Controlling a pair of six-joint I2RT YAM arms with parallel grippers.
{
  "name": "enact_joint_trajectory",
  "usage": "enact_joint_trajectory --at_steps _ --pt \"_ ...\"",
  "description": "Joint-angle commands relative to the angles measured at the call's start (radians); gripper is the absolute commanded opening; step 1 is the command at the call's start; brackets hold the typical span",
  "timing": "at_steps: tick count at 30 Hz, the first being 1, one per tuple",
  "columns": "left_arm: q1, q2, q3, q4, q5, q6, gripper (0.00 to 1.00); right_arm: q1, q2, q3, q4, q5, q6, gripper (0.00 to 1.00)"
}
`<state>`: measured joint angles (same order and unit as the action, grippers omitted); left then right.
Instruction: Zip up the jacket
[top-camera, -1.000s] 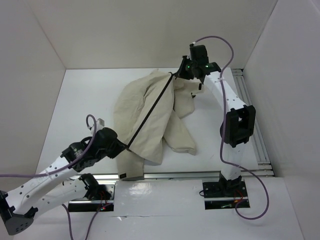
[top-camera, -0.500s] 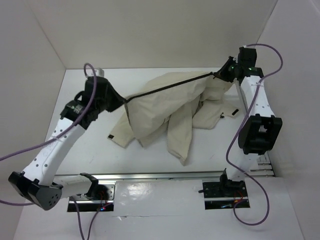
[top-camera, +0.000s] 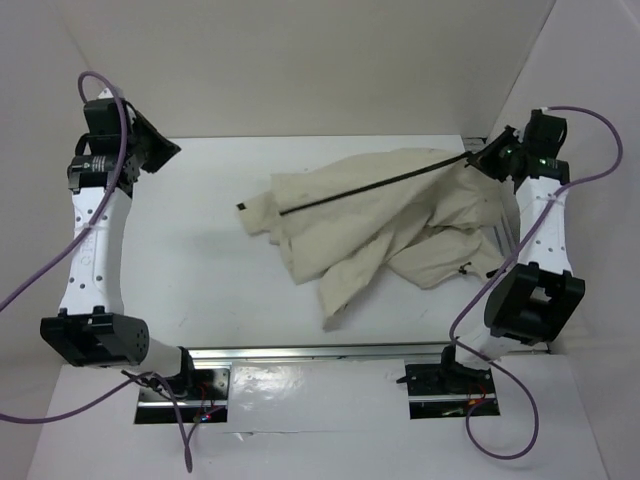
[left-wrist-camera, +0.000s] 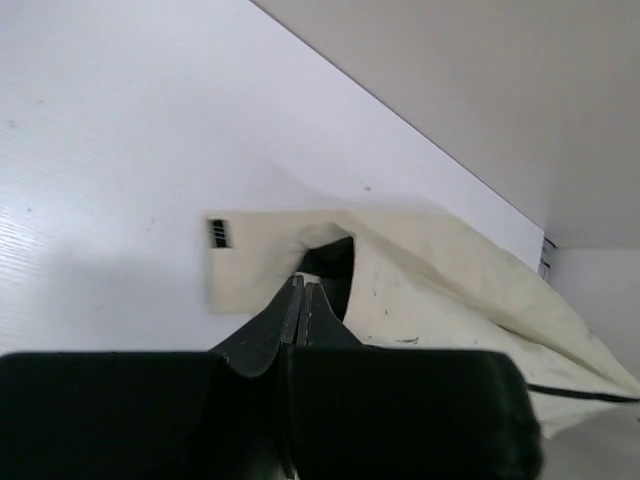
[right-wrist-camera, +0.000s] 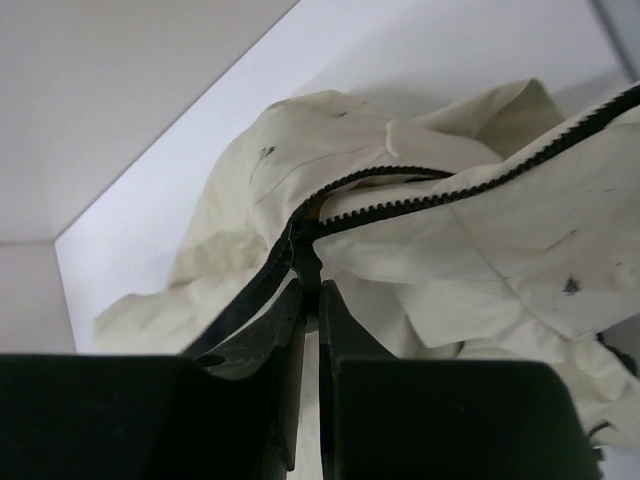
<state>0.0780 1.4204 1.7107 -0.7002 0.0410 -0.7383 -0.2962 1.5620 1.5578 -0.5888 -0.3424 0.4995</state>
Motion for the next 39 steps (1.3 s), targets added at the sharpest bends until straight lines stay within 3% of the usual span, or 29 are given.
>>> enact_joint_trajectory --at_steps 1,4,10,12,13,15,17,23,39 --pt "0.080 0.025 0.032 0.011 0.062 0.054 0.00 -0.056 -0.097 0.024 0.054 0.042 -0.022 0.00" --pt "0.094 0.038 -0.019 0.051 0.146 0.077 0.00 -0.057 -0.123 0.024 0.053 0.001 -0.022 0.00" --pt "-0.200 0.072 -0.206 0.146 0.244 0.123 0.00 -0.057 -0.161 -0.066 0.092 -0.037 -0.022 0.00" --pt "-0.323 0.086 -0.305 0.188 0.206 0.123 0.08 -0.057 -0.180 -0.088 0.092 -0.037 -0.032 0.00" --pt "-0.361 0.118 -0.322 0.214 0.186 0.123 0.22 -0.057 -0.180 -0.109 0.102 -0.047 -0.032 0.00" --pt "-0.443 0.175 -0.332 0.214 0.177 0.123 0.37 -0.057 -0.190 -0.119 0.113 -0.047 -0.032 0.00" --pt "-0.481 0.274 -0.300 0.214 0.165 0.111 0.48 -0.057 -0.191 -0.143 0.113 -0.060 -0.032 0.00" --pt "-0.567 0.454 -0.168 0.223 0.091 0.100 0.60 -0.057 -0.221 -0.186 0.113 -0.060 -0.032 0.00" --pt "-0.558 0.805 0.202 0.192 0.066 0.102 0.64 -0.047 -0.250 -0.223 0.122 -0.041 -0.050 0.00"
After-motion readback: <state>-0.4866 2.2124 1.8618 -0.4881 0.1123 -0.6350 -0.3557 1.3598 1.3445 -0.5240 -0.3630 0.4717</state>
